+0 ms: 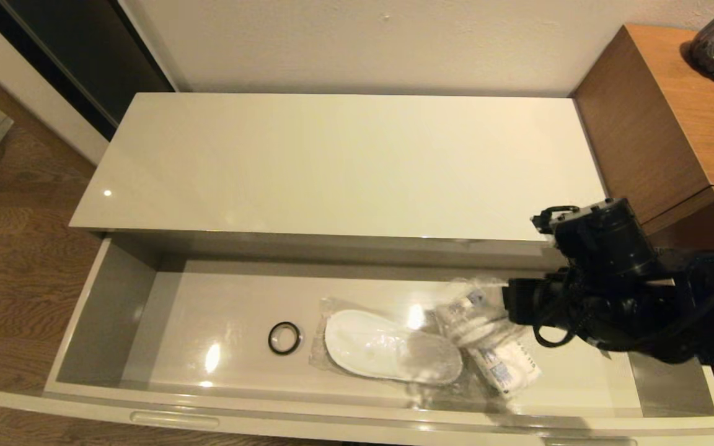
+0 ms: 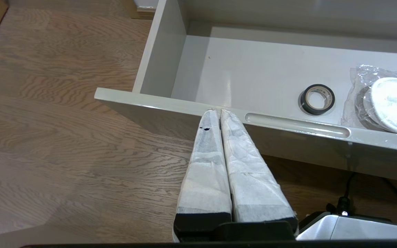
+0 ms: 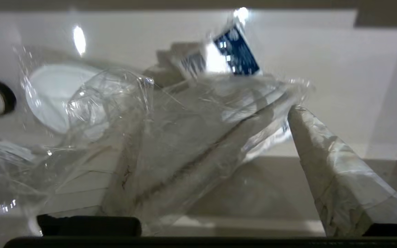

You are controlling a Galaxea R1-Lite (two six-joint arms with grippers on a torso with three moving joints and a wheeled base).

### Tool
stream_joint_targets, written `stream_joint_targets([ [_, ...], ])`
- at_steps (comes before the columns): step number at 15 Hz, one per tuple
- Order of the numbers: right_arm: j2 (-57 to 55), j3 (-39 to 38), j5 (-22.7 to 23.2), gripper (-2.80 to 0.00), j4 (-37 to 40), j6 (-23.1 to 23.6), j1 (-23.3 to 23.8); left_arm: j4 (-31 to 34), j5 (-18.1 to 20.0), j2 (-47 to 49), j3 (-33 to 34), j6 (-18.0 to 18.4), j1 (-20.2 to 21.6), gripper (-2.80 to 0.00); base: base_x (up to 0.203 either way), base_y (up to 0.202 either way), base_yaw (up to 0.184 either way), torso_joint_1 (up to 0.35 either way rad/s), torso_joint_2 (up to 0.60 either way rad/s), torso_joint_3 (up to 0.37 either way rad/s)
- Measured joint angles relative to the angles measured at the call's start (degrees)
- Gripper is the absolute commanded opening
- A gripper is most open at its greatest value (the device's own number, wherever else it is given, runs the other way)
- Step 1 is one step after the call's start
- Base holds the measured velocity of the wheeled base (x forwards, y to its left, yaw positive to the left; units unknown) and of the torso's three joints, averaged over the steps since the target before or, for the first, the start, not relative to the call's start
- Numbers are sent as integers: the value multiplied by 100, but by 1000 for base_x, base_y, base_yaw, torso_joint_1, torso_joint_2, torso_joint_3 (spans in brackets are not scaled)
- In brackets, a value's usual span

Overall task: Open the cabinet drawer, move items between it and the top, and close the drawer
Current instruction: Put the disposable slippers in the drawer

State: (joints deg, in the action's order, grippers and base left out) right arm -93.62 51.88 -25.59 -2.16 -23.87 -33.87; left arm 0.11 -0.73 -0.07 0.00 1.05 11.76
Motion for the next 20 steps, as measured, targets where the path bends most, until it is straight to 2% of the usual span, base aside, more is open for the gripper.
stream_joint_targets([
  [3,-184,1032,-171,0,395,87,-3,0,-1,0,0,0,0,-280,0,0,0,0,0,0],
  [5,-53,1315,-186,0,677,111,-80,0,0,0,0,0,0,-280,0,0,0,0,0,0],
  [6,17,1344,-175,0,771,100,-137,-1,5,0,0,-1,0,-280,0,0,0,0,0,0],
  [9,429,1036,-123,0,1351,86,-885,0,5,0,0,-1,0,-280,0,0,0,0,0,0],
  [11,652,784,-153,0,1538,114,-1140,-1,6,0,0,-2,-2,-280,0,0,0,0,0,0],
  [13,696,732,-172,0,1487,122,-1081,0,5,0,0,-1,2,-280,0,0,0,0,0,0],
  [15,525,766,-228,0,1262,119,-758,0,5,0,0,0,-1,-280,0,0,0,0,0,0],
  [19,-105,966,-575,0,317,219,-293,0,5,0,0,0,-2,-280,0,0,0,0,0,0],
  [20,-223,1040,-702,-280,295,225,-259,-1,5,0,0,0,-2,-280,0,0,0,0,0,0],
])
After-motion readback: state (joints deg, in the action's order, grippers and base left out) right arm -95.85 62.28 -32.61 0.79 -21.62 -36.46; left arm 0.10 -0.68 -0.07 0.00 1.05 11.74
